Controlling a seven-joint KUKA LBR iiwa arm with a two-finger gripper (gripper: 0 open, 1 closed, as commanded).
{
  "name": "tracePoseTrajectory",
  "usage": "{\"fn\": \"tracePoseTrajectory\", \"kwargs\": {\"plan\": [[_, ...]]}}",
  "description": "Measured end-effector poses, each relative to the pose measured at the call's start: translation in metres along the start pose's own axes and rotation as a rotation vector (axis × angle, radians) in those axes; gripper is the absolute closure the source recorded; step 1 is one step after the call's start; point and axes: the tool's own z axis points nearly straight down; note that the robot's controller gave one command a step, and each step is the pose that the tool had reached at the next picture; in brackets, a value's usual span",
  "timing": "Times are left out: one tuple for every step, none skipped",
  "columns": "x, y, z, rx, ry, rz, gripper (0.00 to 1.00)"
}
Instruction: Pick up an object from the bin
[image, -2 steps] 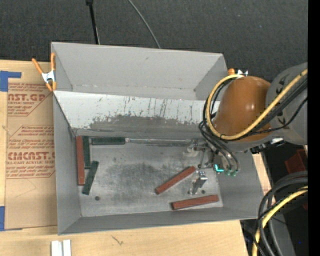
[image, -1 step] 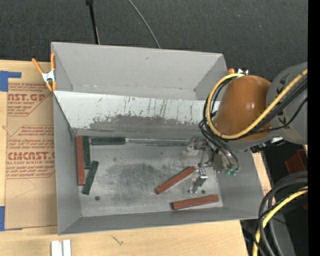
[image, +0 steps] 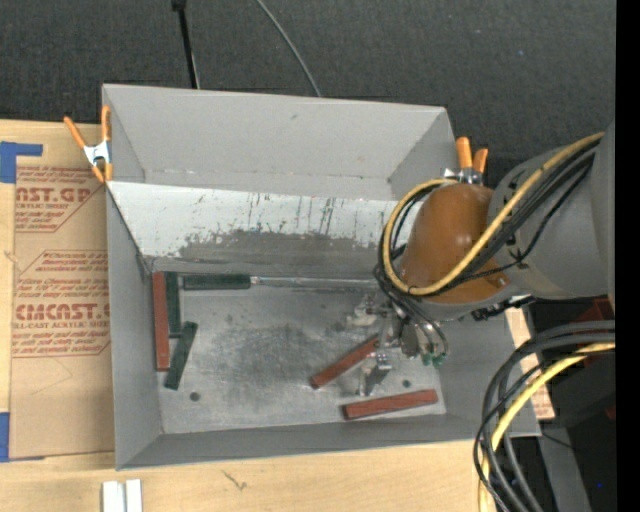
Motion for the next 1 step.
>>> {"fn": "tracePoseTrajectory", "kwargs": {"plan": [[-0.014,0.0036,0.0332,0.0,0.003,-0.061,0.0]]}}
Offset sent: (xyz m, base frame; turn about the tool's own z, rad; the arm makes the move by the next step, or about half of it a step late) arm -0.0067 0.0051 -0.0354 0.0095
